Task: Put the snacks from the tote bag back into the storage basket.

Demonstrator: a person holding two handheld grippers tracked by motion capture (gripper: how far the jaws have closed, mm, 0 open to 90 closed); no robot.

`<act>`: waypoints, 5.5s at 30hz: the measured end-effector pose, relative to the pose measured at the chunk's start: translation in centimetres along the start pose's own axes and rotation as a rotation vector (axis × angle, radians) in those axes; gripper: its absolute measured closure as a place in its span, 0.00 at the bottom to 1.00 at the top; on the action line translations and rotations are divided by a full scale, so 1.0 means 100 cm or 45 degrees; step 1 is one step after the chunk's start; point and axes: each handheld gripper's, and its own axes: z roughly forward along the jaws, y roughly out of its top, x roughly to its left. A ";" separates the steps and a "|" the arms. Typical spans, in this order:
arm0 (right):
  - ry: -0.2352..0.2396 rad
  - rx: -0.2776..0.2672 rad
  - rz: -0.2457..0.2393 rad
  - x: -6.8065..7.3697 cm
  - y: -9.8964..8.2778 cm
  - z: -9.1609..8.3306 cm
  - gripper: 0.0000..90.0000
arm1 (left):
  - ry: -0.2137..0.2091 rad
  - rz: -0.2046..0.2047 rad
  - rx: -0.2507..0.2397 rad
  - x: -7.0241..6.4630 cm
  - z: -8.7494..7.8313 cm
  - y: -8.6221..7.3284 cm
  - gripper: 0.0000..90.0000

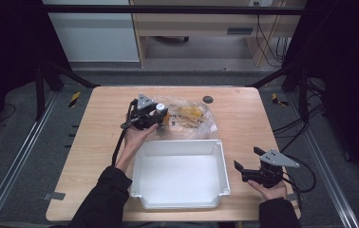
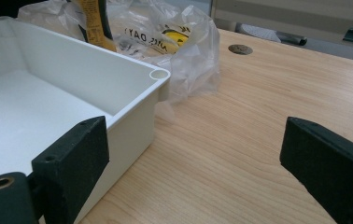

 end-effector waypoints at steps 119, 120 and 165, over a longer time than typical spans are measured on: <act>-0.001 -0.003 0.005 0.000 0.001 -0.001 0.10 | 0.051 0.016 -0.184 -0.015 -0.101 0.087 0.65; 0.001 -0.004 0.009 0.001 0.001 -0.001 0.10 | 0.048 0.022 -0.180 -0.016 -0.101 0.087 0.65; -0.003 -0.007 -0.003 0.001 0.001 -0.002 0.10 | -0.129 0.081 -0.187 -0.068 -0.144 0.050 0.65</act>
